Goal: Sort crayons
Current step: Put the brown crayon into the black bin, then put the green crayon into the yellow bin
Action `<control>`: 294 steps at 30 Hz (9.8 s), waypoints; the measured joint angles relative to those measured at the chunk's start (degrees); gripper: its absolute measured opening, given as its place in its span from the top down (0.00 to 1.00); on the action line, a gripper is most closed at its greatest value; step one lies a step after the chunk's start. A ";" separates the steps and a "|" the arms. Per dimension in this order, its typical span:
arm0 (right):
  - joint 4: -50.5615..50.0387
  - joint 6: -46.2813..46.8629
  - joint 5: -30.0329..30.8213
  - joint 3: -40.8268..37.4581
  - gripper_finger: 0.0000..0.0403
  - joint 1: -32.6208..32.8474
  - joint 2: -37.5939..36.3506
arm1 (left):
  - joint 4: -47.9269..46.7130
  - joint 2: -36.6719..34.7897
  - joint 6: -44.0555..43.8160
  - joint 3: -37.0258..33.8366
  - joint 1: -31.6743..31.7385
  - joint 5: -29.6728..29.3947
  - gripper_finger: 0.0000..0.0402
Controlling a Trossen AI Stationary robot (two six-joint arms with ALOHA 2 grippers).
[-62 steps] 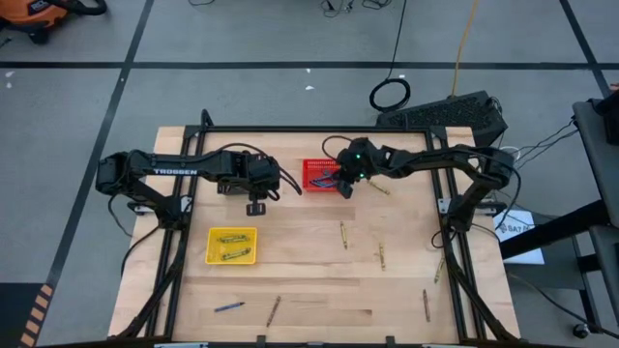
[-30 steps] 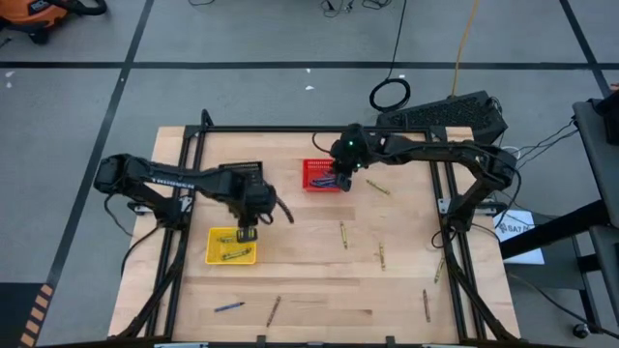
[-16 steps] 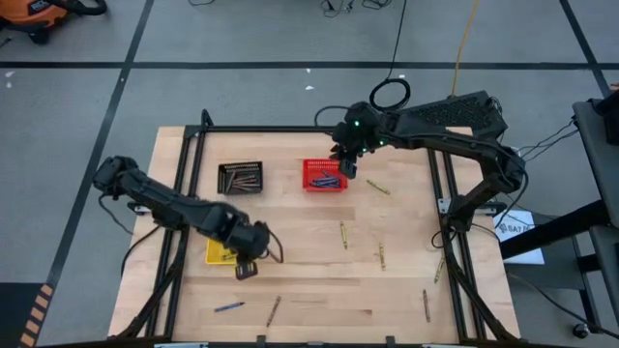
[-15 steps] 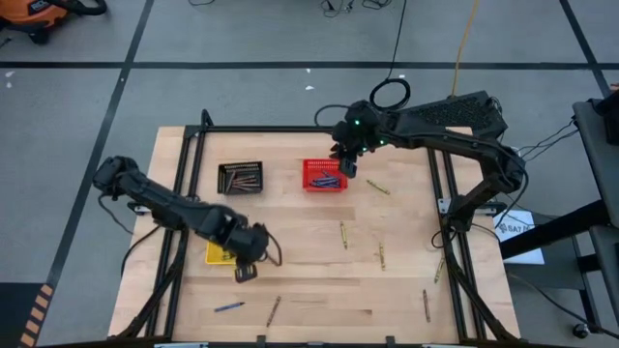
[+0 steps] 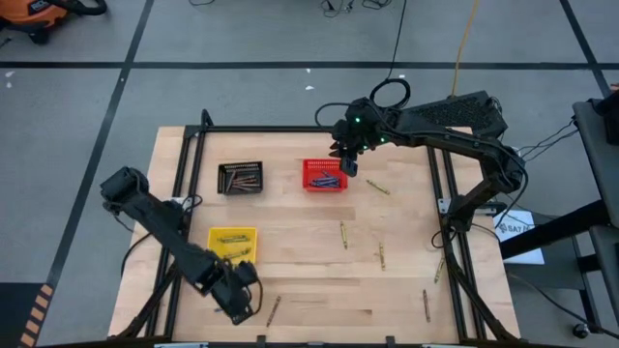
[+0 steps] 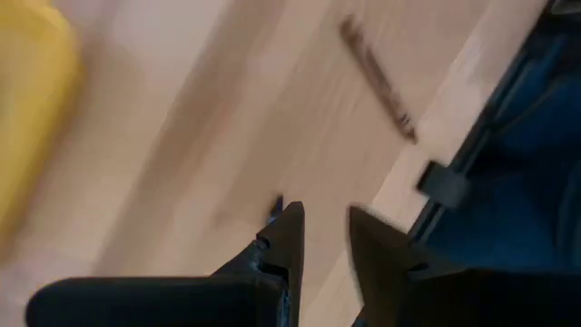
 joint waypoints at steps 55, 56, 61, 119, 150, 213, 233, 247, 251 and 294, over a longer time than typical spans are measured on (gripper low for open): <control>2.14 0.24 7.30 -0.04 0.77 -0.59 0.00 | 19.01 11.74 -15.05 0.77 6.64 -1.27 0.88; 1.65 0.24 7.30 -0.04 0.77 -0.59 0.00 | 19.00 12.60 -15.08 1.69 6.56 -0.61 0.89; 0.93 -0.17 7.28 -0.09 0.77 -0.59 0.00 | 18.07 16.94 -13.12 7.14 6.50 1.53 0.89; 1.70 -0.22 7.28 -0.09 0.77 -0.59 0.00 | 8.31 19.74 -13.14 11.19 7.98 3.13 0.74; 1.55 0.22 7.30 -0.07 0.77 -0.59 0.02 | 2.67 23.94 -13.11 11.41 7.53 2.69 0.98; -22.23 0.44 6.90 -0.02 0.77 -0.31 0.02 | -33.51 -3.03 44.43 13.20 43.12 -15.76 1.00; -29.81 4.81 5.09 -0.03 0.77 -0.28 0.01 | -24.59 -2.97 69.88 1.90 66.31 -8.31 1.00; -36.12 12.25 5.11 -0.03 0.77 0.77 0.00 | -20.04 -2.99 79.01 -3.75 74.26 -7.37 1.00; -37.90 15.05 5.40 -0.04 0.77 2.95 -0.01 | -19.66 -2.99 79.97 -3.82 75.16 -5.83 1.00; -33.82 57.74 14.03 -31.01 0.77 18.43 -33.20 | -18.10 -2.99 85.81 -3.80 74.36 -7.43 0.81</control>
